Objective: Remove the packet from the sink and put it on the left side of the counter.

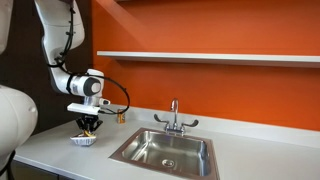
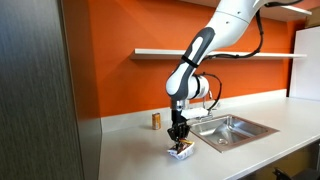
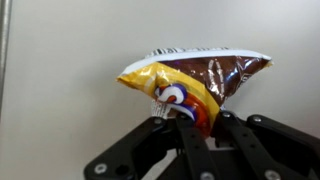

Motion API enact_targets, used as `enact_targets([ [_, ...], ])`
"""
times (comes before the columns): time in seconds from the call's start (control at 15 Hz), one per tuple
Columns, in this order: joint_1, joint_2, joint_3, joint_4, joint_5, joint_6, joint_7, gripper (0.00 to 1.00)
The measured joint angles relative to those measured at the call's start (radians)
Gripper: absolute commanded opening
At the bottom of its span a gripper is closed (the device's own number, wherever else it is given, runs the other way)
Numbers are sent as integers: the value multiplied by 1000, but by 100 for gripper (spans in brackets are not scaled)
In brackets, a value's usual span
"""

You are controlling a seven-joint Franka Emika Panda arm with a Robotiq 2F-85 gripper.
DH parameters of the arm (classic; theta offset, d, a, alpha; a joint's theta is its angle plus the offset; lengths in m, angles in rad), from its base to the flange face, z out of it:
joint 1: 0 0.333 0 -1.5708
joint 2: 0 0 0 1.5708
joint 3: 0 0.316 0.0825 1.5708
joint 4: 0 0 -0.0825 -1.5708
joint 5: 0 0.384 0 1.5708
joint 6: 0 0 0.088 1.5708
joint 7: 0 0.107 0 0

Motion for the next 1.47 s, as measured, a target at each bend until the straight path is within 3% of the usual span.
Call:
enact_targets([
  [0.33,-3,30,0,28,-1,0,0,88],
  [0.47,-4,33,0,32,-1,0,0,100],
  [0.93,-3,-15,11,49,-4,-6,2,100],
  [1.47,-5,-205,4,2,-7,-69,56,100],
])
